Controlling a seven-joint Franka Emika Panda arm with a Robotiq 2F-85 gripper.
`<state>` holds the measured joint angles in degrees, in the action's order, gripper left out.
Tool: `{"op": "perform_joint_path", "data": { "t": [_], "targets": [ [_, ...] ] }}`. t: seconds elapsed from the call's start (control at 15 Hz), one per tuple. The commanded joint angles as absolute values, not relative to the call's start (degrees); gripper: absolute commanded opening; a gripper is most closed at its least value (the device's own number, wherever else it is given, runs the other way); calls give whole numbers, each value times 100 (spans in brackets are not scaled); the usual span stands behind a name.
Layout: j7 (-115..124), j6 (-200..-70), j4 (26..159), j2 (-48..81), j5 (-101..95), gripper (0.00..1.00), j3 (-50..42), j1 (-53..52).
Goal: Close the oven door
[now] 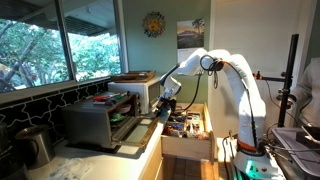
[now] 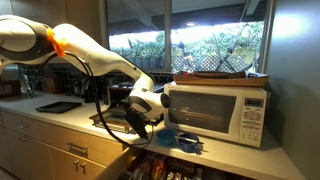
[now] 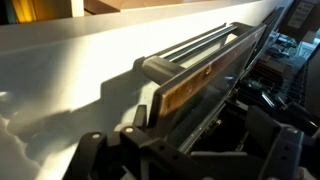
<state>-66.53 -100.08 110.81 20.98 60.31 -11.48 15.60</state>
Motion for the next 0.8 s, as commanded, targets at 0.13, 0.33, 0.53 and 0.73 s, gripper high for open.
{"op": "perform_joint_path", "data": {
  "t": [0.13,0.33,0.53,0.73],
  "targets": [
    [-6848,-9005,10883,2112,6611,100,-1056,1926],
    [-7216,-8569,10886,1988,7006,100,-1095,2018],
    [-7526,-8265,10855,1971,7320,100,-1114,1975],
    [-7942,-8439,10878,1958,7674,100,-1109,1838]
  ]
}}
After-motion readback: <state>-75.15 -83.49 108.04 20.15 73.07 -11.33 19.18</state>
